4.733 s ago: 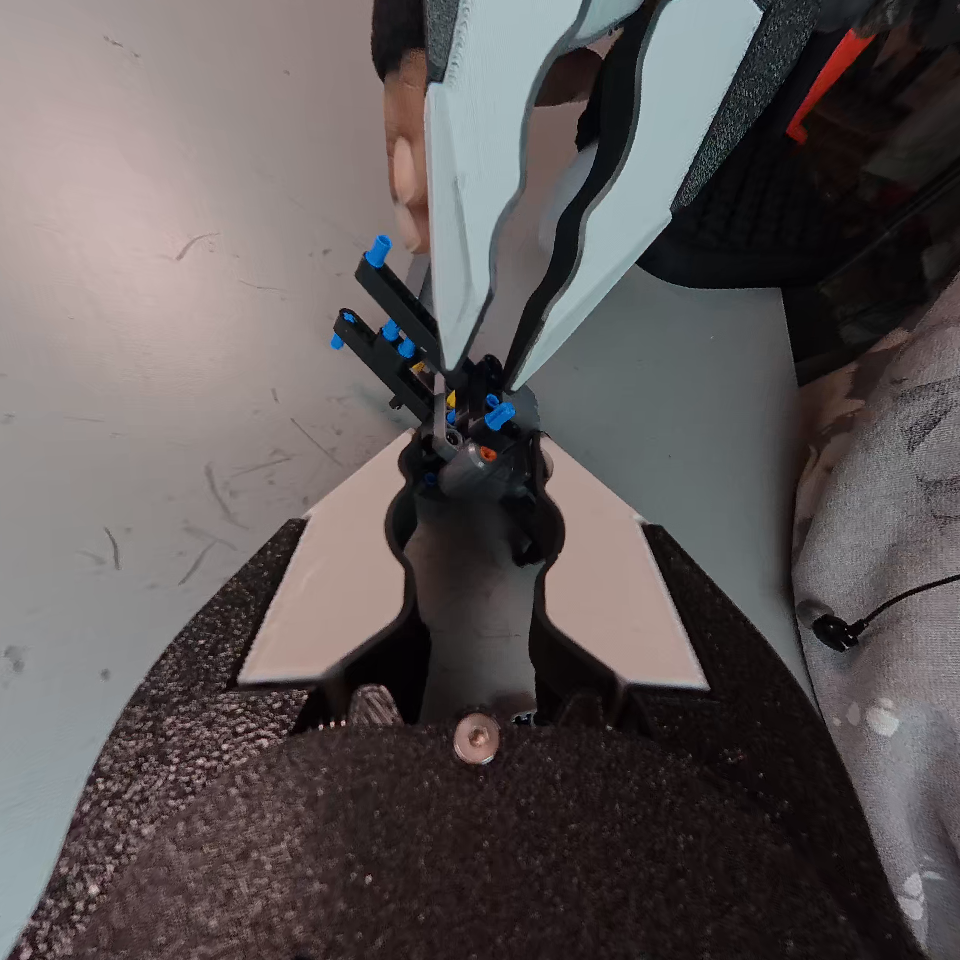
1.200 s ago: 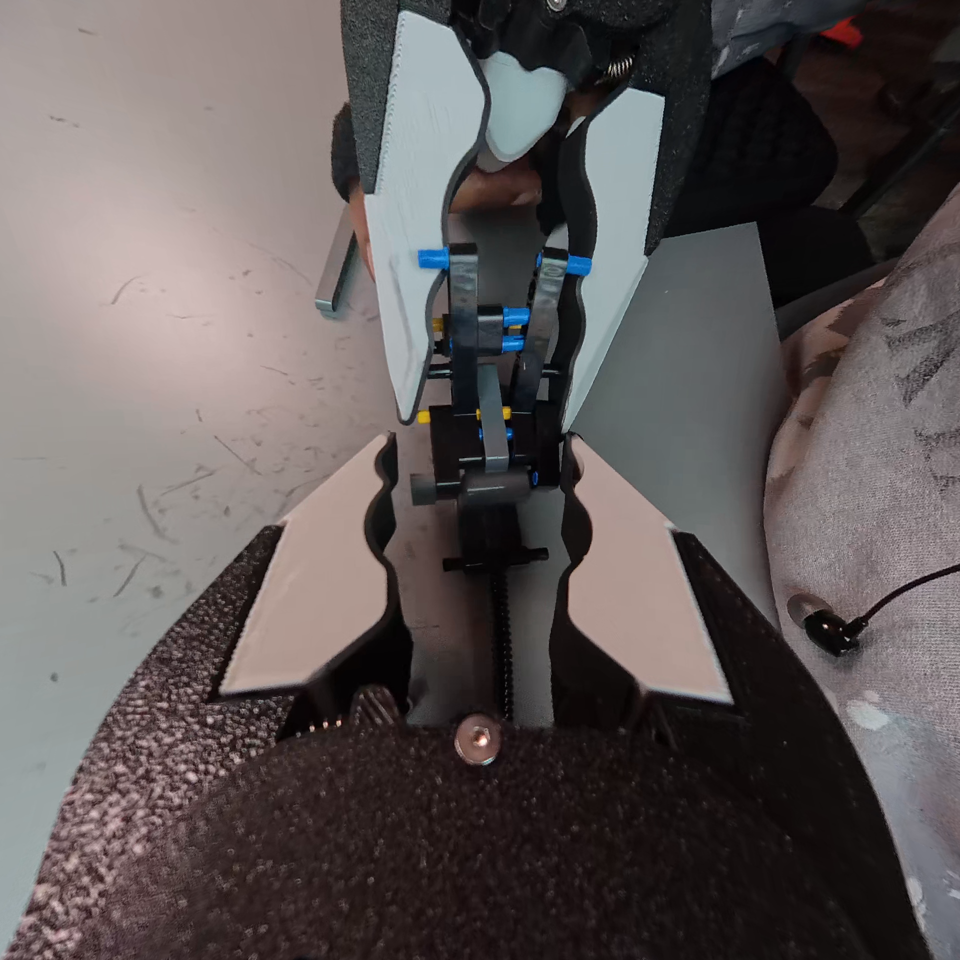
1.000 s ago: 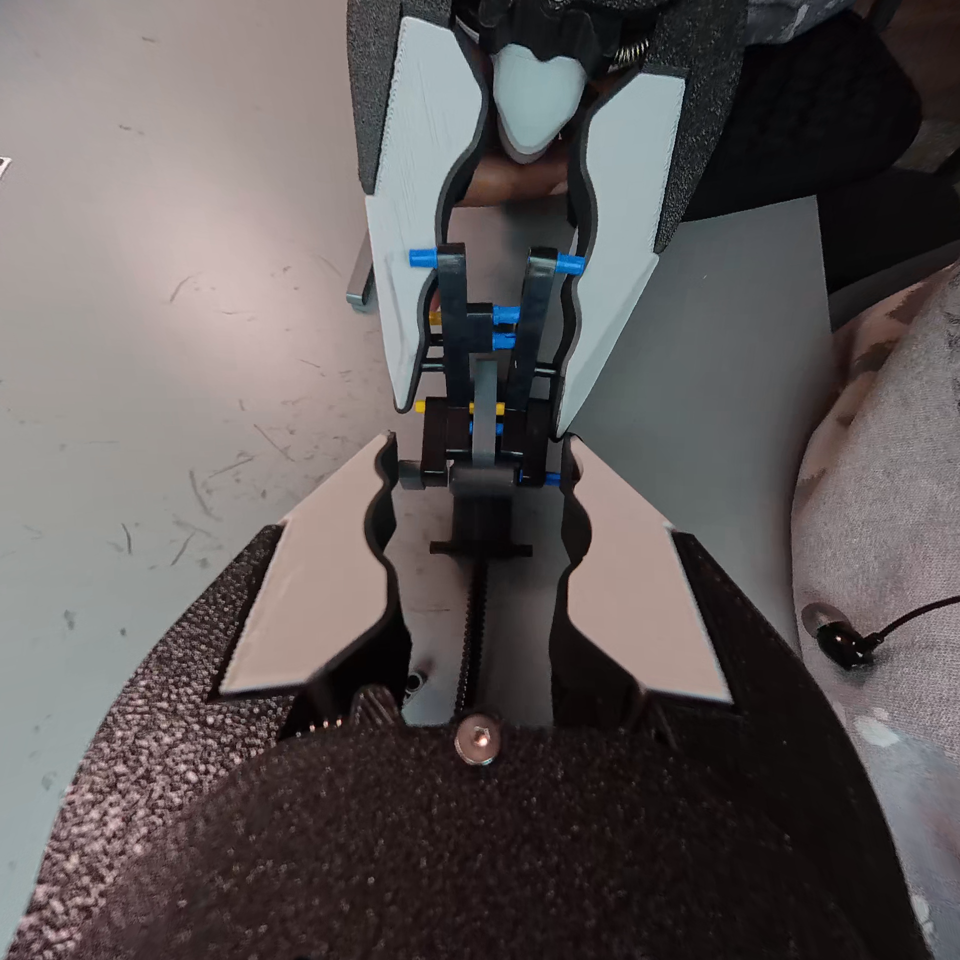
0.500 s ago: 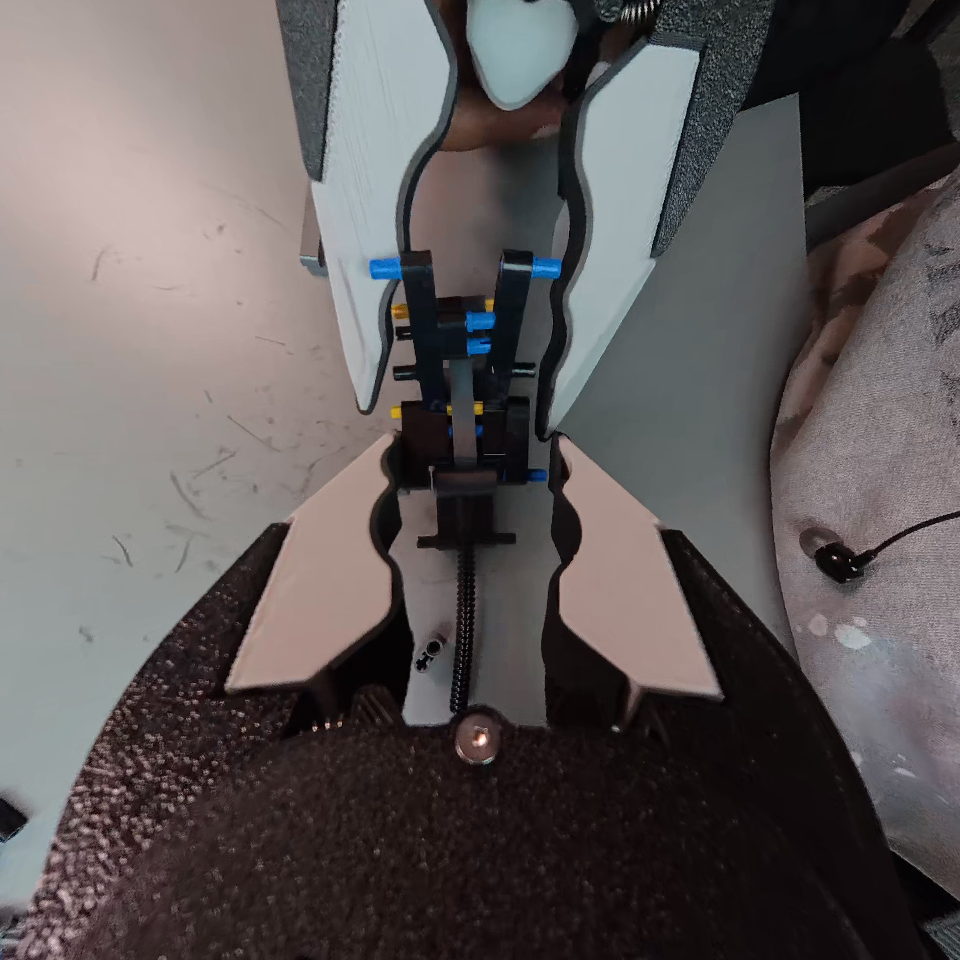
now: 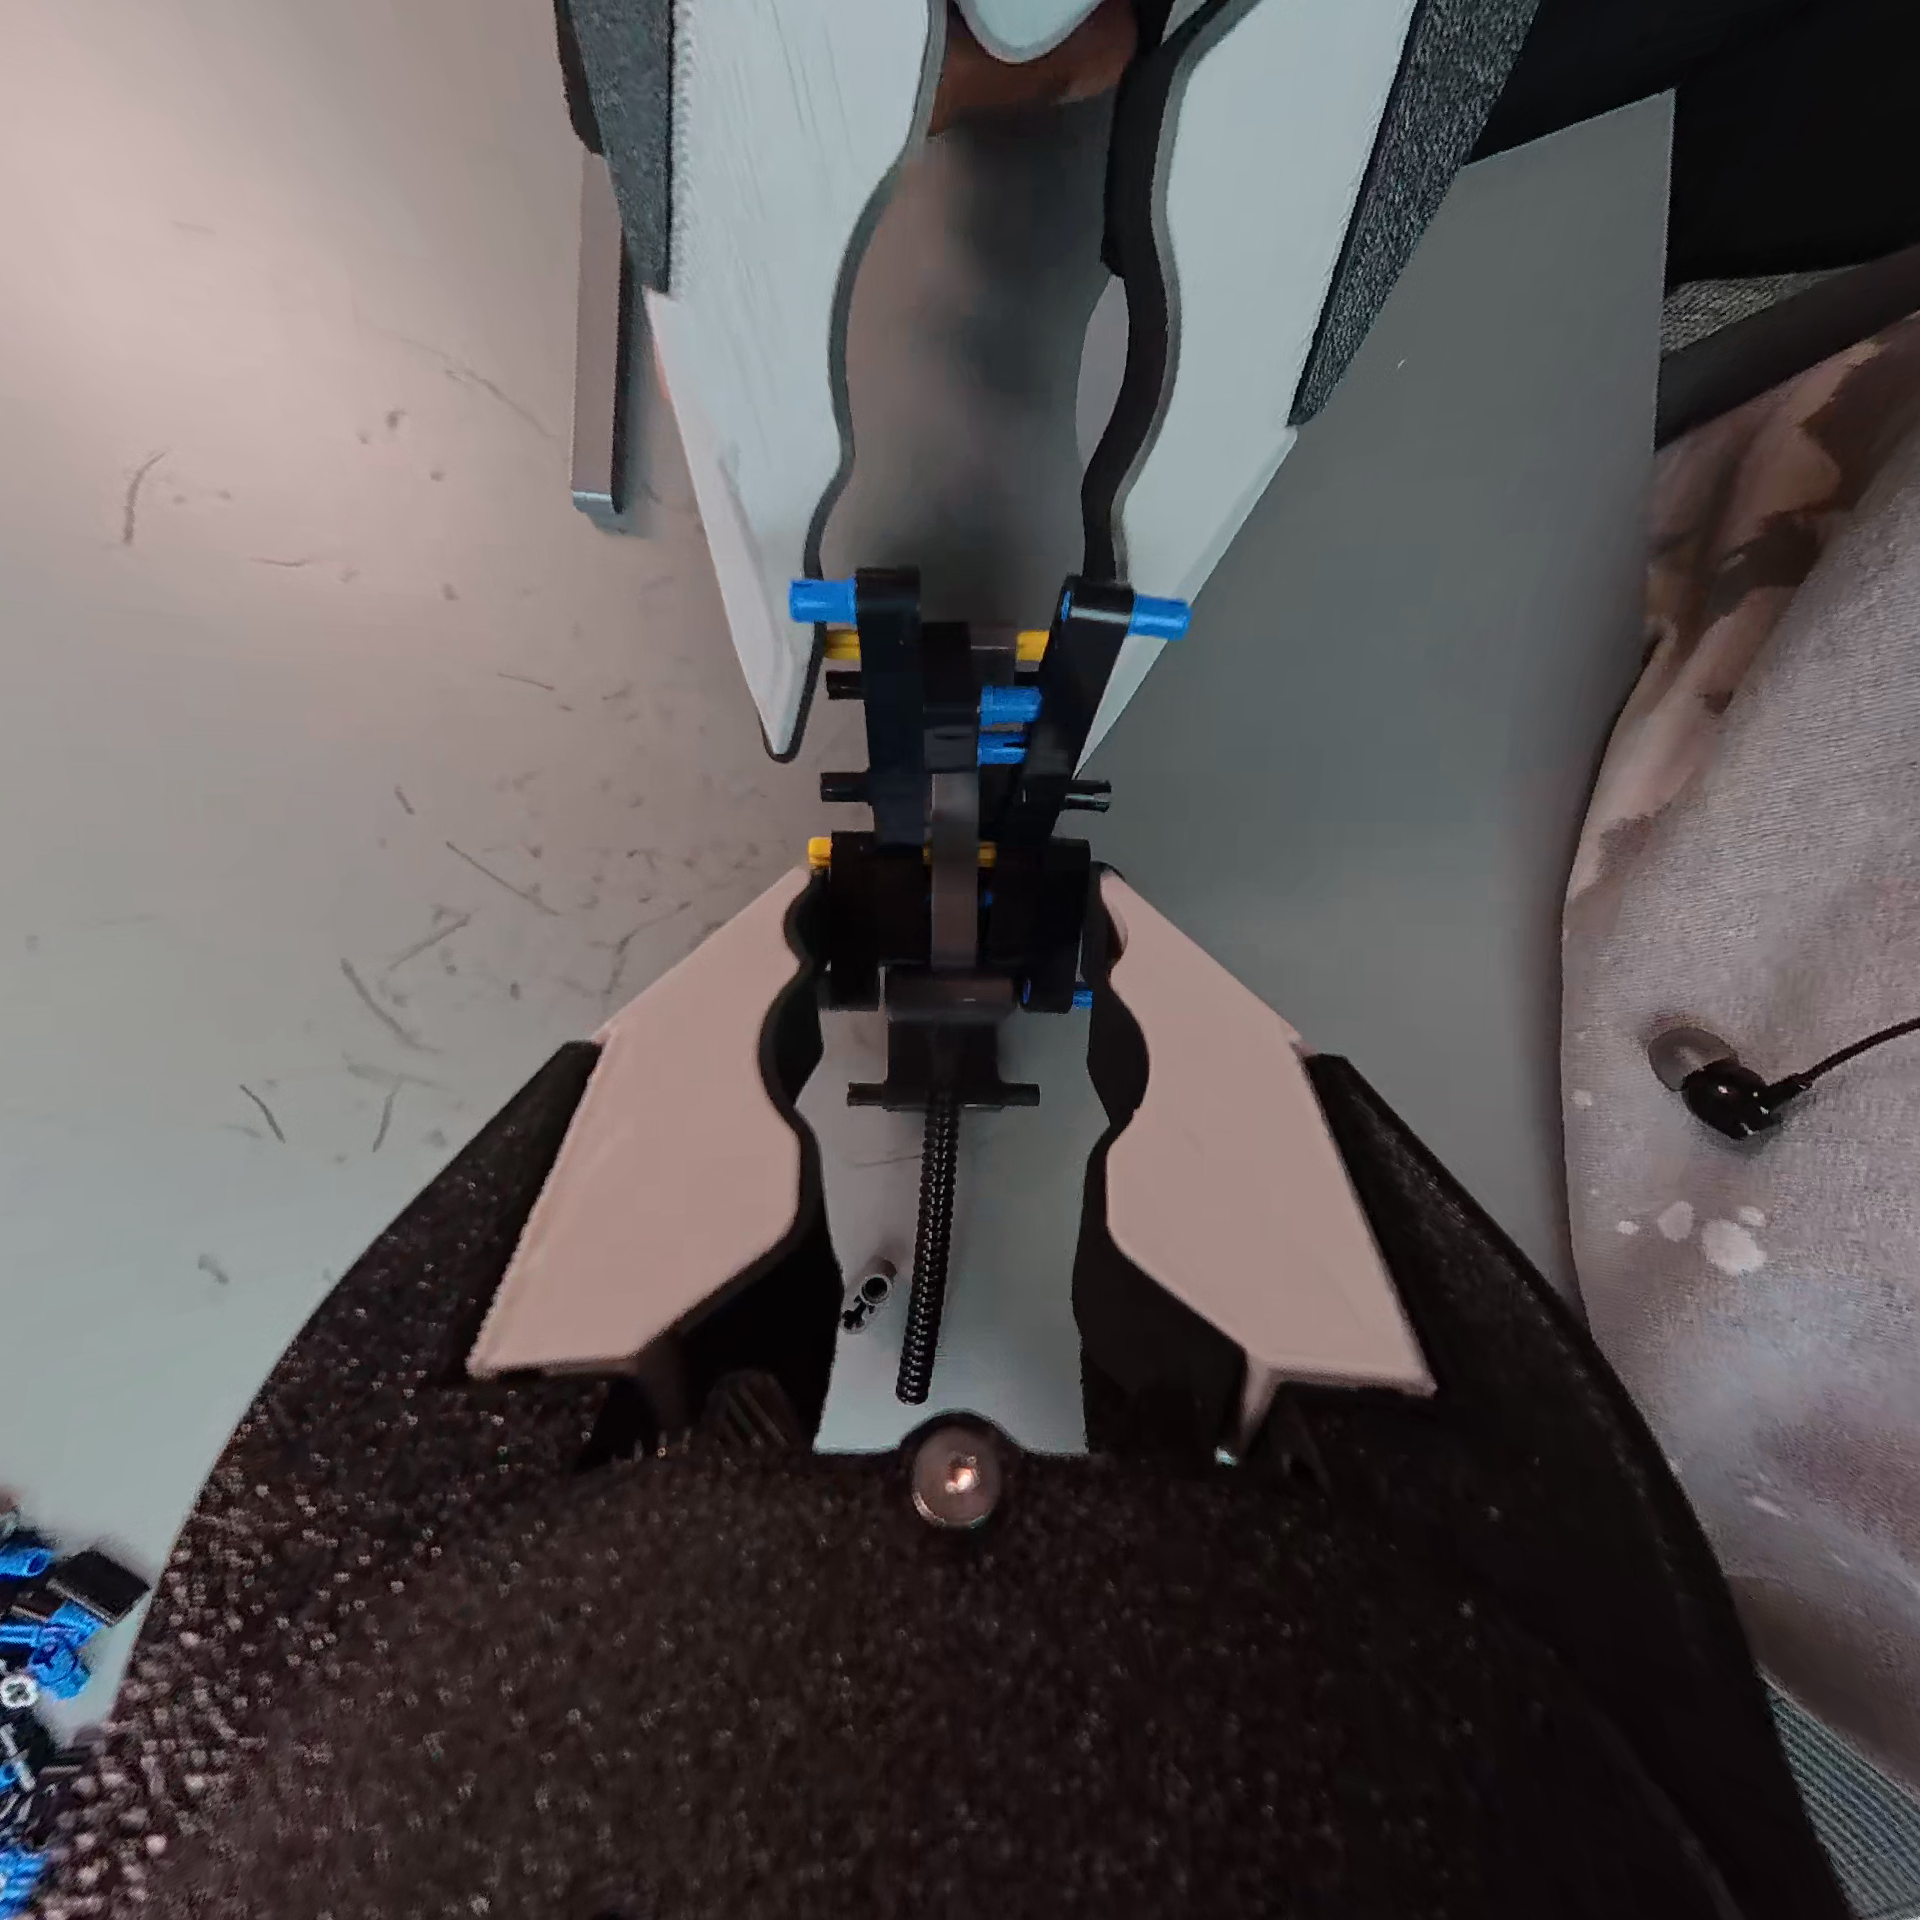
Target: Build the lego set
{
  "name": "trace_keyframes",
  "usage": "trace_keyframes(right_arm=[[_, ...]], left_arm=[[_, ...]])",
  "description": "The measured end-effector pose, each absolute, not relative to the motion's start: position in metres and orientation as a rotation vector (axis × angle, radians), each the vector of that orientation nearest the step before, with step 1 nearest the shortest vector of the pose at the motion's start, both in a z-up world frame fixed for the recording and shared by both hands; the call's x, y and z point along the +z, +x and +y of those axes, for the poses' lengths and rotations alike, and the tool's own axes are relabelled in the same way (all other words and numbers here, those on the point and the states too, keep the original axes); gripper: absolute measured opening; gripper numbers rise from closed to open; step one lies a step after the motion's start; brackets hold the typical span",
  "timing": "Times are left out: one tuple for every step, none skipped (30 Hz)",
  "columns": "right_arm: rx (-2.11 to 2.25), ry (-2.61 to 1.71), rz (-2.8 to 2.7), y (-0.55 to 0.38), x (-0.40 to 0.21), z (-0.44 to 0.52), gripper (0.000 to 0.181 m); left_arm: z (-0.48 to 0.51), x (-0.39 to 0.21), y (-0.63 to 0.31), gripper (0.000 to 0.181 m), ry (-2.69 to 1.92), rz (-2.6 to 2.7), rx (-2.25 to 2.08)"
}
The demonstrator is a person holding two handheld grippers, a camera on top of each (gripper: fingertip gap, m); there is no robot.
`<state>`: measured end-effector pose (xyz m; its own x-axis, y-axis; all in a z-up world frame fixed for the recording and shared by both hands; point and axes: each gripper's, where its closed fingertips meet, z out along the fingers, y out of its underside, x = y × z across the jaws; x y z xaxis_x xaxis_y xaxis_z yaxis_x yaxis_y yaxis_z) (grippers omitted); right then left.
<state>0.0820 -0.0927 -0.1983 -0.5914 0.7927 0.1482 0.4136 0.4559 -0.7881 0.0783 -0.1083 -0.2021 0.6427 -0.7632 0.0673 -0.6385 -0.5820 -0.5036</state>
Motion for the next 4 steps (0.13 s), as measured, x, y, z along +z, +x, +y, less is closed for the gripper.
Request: trace_keyframes(right_arm=[[0.989,-1.011,-2.205,0.0819,-0.1983,-0.0925,0.046],[0.986,-1.014,-2.204,0.0820,-0.1986,-0.0924,0.046],[0.985,-1.011,-2.201,0.0822,-0.1984,-0.0927,0.046],[0.986,-1.010,-2.198,0.0824,-0.1983,-0.0934,0.046]], left_arm=[[-0.1076,-0.2030,0.0780,0.049,-2.434,1.096,-0.365],[-0.1073,-0.2033,0.0780,0.048,-2.441,1.091,-0.353],[-0.1076,-0.2032,0.0780,0.048,-2.447,1.093,-0.346],[-0.1082,-0.2034,0.0781,0.048,-2.453,1.097,-0.343]])
